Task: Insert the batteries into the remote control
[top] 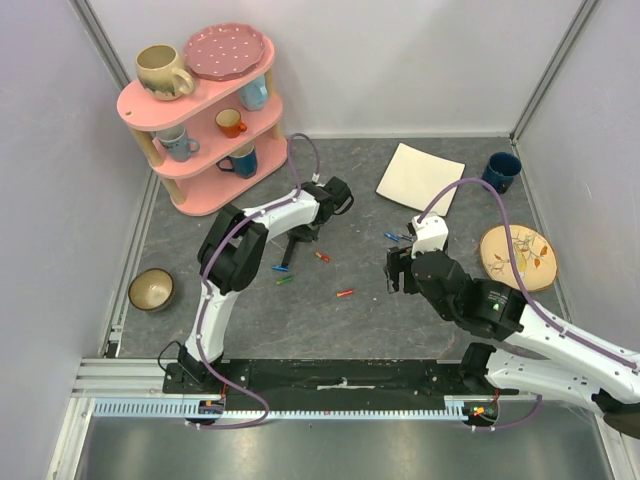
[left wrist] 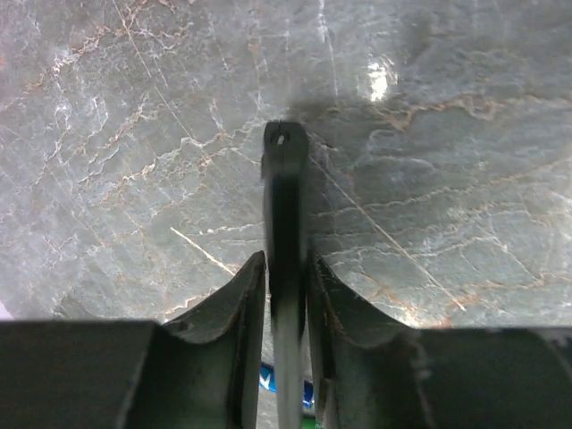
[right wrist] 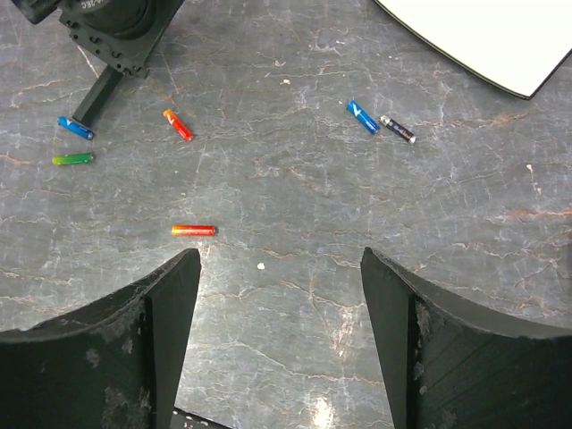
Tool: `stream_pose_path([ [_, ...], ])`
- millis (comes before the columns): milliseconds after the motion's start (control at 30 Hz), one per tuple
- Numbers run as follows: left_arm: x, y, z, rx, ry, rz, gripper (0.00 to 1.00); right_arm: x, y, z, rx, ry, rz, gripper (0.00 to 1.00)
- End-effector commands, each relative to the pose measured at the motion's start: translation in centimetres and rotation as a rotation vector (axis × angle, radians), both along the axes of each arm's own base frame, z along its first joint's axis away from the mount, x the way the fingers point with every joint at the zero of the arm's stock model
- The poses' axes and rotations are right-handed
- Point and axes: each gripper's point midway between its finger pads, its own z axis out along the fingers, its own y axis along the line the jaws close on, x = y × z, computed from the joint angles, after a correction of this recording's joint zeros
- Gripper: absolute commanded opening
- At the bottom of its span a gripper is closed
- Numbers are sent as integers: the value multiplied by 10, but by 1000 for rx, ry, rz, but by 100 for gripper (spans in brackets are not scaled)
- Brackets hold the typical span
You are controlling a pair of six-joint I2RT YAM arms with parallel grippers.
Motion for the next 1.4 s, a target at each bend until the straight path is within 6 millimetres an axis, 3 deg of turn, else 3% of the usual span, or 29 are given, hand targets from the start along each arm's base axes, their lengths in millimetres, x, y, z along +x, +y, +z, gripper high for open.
stream_pose_path([
  [0, -5, -27, 7, -59, -20, -77, 35, 4, -10, 1, -8, -20, -51, 80],
  [200, -10, -38, 5, -83, -16, -88, 39, 0, -13, -1, 12, -9, -59, 81],
  [300, -10, -40, 18, -87, -53, -88, 39, -2, -15, -1, 22, -7, -66, 80],
  [433, -3, -48, 73, -176, -164, -90, 48, -2, -18, 2, 34, -17, -75, 81],
  [467, -3, -50, 100, -231, -208, -95, 50, -2, -18, 3, 37, -19, -76, 81],
  [500, -4, -51, 116, -265, -240, -98, 77, -2, -18, 4, 36, -21, -75, 82],
  [533, -3, -53, 131, -305, -277, -101, 78, -1, -19, 5, 31, -23, -79, 82],
  [567, -9, -55, 160, -381, -321, -112, 79, -1, -19, 4, 27, -22, -80, 82],
  [600, -15, -54, 163, -413, -326, -118, 98, -1, -19, 3, 22, -21, -80, 83],
  [733, -38, -60, 199, -640, -416, -140, 99, 0, -19, -4, 5, -12, -91, 85],
  [767, -46, -62, 201, -693, -416, -154, 99, 1, -21, -8, -1, -11, -98, 85],
  [800, -65, -49, 195, -730, -423, -129, 99, 2, -22, -9, -5, -14, -106, 86],
  [867, -75, -40, 192, -794, -468, -74, 99, 2, -26, -16, -20, -15, -117, 86],
  [967, -109, -16, 169, -870, -463, 1, 99, 4, -23, -23, -14, -29, -115, 87],
  [1000, -117, -12, 180, -925, -489, 11, 99, 5, -22, -25, -15, -32, -113, 88],
  [1067, -129, -4, 172, -947, -479, 20, 99, 8, -16, -28, -20, -33, -103, 88],
  [1133, -138, 3, 182, -994, -515, 29, 99, 10, -12, -29, -30, -33, -92, 89],
  [1233, -141, 19, 164, -931, -535, 49, 99, 15, 0, -26, -27, -29, -76, 89],
  [1333, -144, 28, 146, -852, -481, 101, 99, 18, 9, -6, 29, -59, -58, 89],
  [1367, -144, 28, 150, -853, -480, 112, 99, 19, 13, 2, 64, -79, -52, 89],
])
